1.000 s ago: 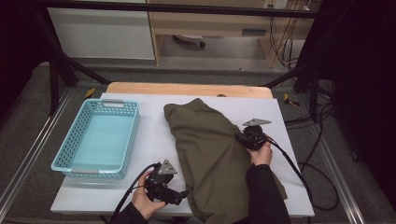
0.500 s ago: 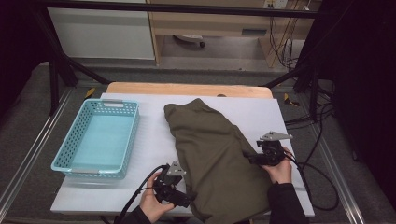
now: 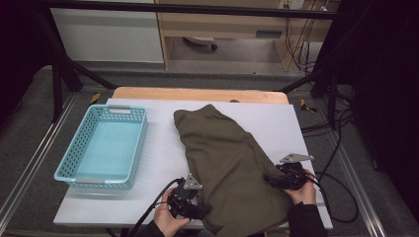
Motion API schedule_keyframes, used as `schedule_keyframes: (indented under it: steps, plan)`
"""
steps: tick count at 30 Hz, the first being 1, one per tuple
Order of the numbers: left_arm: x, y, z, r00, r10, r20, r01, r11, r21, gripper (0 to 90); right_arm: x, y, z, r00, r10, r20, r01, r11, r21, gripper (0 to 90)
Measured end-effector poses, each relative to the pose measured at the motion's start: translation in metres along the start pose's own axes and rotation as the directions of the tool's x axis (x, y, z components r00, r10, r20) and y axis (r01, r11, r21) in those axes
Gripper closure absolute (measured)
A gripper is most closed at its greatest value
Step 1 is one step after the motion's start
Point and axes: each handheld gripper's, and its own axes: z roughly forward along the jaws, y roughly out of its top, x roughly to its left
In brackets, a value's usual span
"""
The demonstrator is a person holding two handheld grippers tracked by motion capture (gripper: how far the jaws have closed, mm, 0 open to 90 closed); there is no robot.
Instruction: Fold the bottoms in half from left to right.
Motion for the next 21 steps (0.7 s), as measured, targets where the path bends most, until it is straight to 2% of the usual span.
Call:
schedule_keyframes:
  steps: [3, 8, 13, 15, 17, 18, 21]
  plan:
    - [0.001, -0.001, -0.001, 0.9999, -0.011, 0.003, 0.011, 0.9999, -0.004, 32.5, 0.001, -0.001, 0.000, 0.9999, -0.015, 0.008, 0.015, 1.000, -0.004, 37.0]
    - [-0.001, -0.002, -0.002, 0.9997, -0.020, 0.010, 0.020, 0.9998, -0.003, 44.8, 0.003, -0.002, -0.002, 0.9995, -0.027, 0.017, 0.027, 1.000, -0.009, 48.0]
    - [-0.003, -0.003, -0.002, 0.9992, -0.039, 0.009, 0.039, 0.9992, -0.005, 59.9, 0.008, -0.001, -0.003, 0.9990, -0.040, 0.018, 0.040, 0.999, 0.004, 57.7]
    - [-0.004, -0.003, -0.001, 0.9989, -0.044, 0.013, 0.044, 0.9990, -0.005, 65.4, 0.009, 0.000, -0.003, 0.9988, -0.045, 0.017, 0.045, 0.999, 0.006, 60.9]
    - [-0.003, -0.003, 0.000, 0.9977, -0.055, 0.038, 0.056, 0.9984, -0.005, 73.6, 0.009, 0.000, -0.003, 0.9990, -0.043, 0.014, 0.043, 0.999, 0.009, 64.9]
    - [-0.004, -0.003, 0.001, 0.9970, -0.063, 0.044, 0.064, 0.9979, -0.008, 75.6, 0.010, 0.000, -0.003, 0.9992, -0.039, 0.010, 0.039, 0.999, 0.010, 67.1]
    - [-0.005, -0.003, 0.002, 0.9975, -0.056, 0.043, 0.056, 0.9984, -0.009, 80.8, 0.011, 0.001, -0.004, 0.9994, -0.035, 0.002, 0.035, 0.999, 0.017, 72.8]
